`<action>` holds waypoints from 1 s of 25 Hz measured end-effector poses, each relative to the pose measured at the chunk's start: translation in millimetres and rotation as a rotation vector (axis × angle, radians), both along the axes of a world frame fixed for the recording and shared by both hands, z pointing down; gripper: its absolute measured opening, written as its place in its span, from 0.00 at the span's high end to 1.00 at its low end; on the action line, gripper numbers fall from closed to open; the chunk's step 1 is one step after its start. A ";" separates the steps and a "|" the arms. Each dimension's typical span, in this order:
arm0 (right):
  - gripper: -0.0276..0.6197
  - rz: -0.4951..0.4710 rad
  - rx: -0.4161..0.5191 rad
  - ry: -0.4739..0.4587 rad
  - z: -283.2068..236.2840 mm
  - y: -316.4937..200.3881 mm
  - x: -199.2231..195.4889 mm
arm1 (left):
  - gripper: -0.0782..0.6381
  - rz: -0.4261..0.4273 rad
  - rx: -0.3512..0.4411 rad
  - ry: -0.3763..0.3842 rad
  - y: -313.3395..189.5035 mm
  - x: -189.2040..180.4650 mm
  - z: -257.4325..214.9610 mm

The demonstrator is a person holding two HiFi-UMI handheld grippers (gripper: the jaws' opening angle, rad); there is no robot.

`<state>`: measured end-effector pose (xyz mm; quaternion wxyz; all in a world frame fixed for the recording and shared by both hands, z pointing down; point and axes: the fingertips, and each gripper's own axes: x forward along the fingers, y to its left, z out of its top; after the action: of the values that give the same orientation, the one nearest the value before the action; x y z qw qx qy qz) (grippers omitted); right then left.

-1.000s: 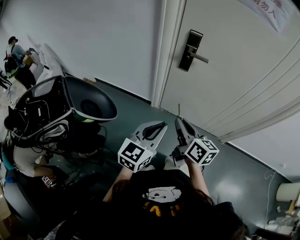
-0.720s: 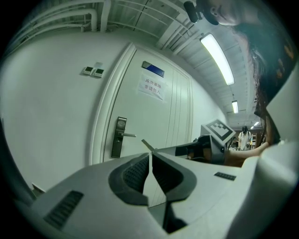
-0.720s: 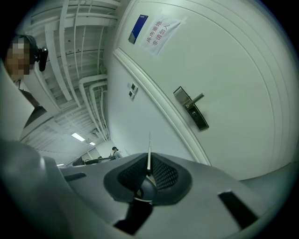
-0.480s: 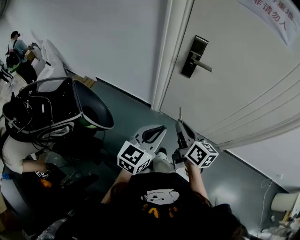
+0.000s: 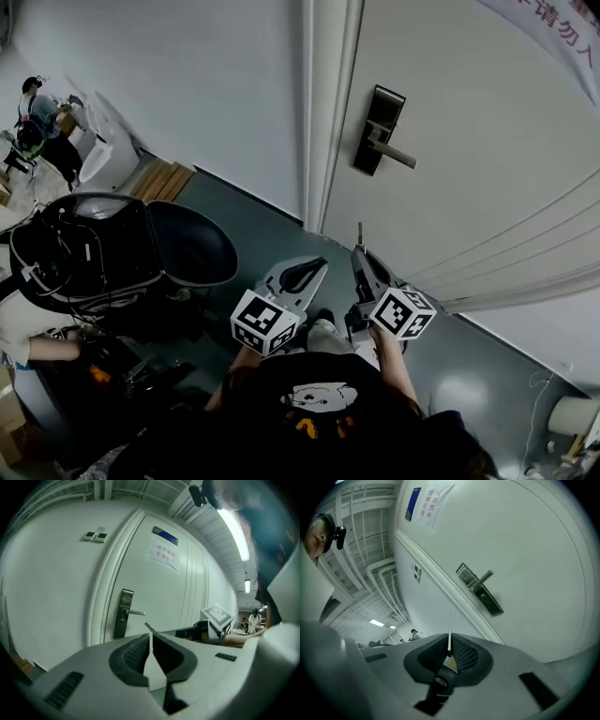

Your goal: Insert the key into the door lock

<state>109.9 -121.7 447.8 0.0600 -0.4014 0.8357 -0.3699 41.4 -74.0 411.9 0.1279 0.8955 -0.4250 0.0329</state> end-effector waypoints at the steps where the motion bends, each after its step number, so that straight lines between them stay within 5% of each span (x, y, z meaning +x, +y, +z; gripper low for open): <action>1: 0.92 0.000 -0.003 -0.007 -1.5 -6.0 3.0 | 0.86 -0.002 -0.002 -0.006 -5.7 2.7 -2.0; 17: 0.93 -0.067 -0.070 -0.105 13.7 -71.6 19.4 | 0.86 -0.014 -0.040 -0.082 -78.4 43.7 -0.7; 25: 0.92 -0.030 -0.106 -0.143 26.1 -88.4 10.5 | 0.86 -0.006 -0.061 -0.104 -95.9 25.1 5.6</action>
<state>120.4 -210.0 473.9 0.0929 -0.3640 0.8145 -0.4420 66.4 -169.9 417.5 0.1330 0.8870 -0.4325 0.0920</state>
